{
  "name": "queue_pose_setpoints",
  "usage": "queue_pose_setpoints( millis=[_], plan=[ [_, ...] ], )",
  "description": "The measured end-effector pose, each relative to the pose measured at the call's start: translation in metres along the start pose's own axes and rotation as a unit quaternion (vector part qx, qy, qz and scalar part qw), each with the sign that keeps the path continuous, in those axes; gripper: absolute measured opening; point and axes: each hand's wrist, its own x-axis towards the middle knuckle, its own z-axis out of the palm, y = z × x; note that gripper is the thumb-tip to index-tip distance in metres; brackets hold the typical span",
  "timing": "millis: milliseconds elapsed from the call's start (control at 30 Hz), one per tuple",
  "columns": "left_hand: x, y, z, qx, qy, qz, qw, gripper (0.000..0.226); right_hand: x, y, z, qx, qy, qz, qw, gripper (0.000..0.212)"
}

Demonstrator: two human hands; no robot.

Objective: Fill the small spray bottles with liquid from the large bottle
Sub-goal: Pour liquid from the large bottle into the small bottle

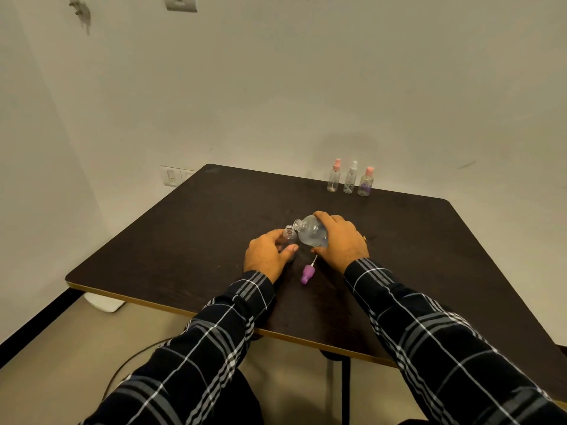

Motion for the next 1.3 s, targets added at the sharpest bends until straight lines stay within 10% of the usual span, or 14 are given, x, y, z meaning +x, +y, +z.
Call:
queue_pose_setpoints(
  millis=[1300],
  plan=[
    [-0.002,0.007,-0.005,0.015,-0.017,-0.02,1.0,0.041,0.009,-0.01,-0.021,-0.132,-0.041,-0.016,0.99,0.079]
  ],
)
